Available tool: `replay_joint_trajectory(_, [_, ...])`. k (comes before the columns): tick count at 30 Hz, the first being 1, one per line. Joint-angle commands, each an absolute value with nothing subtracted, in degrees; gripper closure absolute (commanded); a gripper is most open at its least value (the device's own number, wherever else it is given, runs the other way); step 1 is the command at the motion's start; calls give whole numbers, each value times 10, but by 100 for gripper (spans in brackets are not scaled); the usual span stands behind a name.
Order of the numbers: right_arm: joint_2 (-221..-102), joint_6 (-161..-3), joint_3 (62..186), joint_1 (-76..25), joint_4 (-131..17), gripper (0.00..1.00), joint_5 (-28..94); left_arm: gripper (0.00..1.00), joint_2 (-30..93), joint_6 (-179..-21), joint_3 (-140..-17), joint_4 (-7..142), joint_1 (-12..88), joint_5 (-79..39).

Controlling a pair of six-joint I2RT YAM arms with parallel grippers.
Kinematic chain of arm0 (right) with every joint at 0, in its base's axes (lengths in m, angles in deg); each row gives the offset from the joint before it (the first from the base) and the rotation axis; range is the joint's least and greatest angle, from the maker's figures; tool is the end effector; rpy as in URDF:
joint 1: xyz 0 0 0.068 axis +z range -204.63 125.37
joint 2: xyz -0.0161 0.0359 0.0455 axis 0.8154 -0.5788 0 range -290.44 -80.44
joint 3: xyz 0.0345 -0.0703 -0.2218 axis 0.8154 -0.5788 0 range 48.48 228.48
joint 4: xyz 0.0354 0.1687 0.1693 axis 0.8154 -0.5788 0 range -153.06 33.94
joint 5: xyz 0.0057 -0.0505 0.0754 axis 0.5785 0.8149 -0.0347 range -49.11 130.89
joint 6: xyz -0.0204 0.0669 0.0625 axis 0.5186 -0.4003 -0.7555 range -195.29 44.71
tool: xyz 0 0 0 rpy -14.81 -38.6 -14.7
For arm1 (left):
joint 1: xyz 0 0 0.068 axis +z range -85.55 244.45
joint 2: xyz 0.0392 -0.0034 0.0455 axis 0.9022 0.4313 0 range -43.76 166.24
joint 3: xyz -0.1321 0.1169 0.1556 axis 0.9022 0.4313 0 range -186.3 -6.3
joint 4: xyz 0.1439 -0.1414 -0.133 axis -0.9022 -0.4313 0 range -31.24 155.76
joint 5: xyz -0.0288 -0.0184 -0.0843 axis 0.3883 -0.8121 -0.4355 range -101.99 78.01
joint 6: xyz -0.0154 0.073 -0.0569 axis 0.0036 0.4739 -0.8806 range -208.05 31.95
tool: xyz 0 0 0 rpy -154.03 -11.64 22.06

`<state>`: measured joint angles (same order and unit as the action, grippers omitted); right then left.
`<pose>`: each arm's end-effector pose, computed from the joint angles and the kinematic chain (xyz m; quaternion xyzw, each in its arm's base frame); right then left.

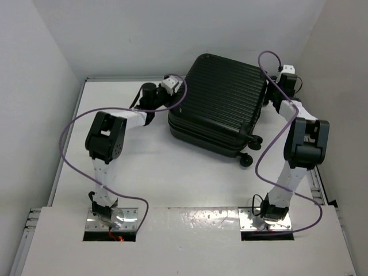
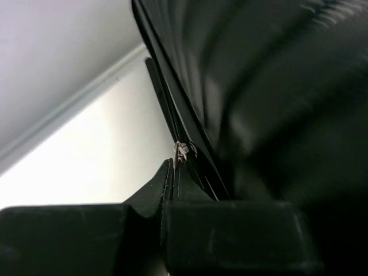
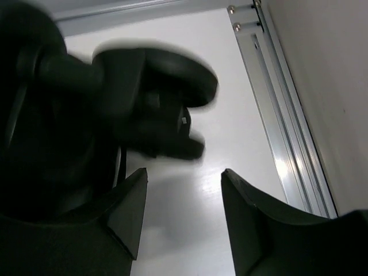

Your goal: Pack the luggage

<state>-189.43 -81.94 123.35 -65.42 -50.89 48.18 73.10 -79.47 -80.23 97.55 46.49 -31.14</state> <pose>0.4402 -0.0948 0.1738 0.1623 0.8449 -0.0730 0.5045 0.4456 -0.1736 0.1760 0.2776 0.7171 -0.1794 0.6137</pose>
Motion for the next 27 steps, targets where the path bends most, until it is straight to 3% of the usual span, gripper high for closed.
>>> replay_joint_trajectory(1, [-1935,-818,1305,-650,-469,45,478,100,774,-793,-909,1061,514,-292])
replay_joint_trajectory(7, [-2007,-826,1382,-630,-440,44,464,100,838,-793,-994,1061,521,-356])
replay_joint_trajectory(15, [-2106,-832,1509,-600,-434,40,448,100,841,-740,-976,1080,500,-421])
replay_joint_trajectory(19, [-2147,-828,1574,-586,-444,32,447,100,879,-734,-1010,1088,495,-427])
replay_joint_trajectory(27, [-2185,-806,1612,-587,-459,30,431,100,1040,-760,-1253,1087,495,-407])
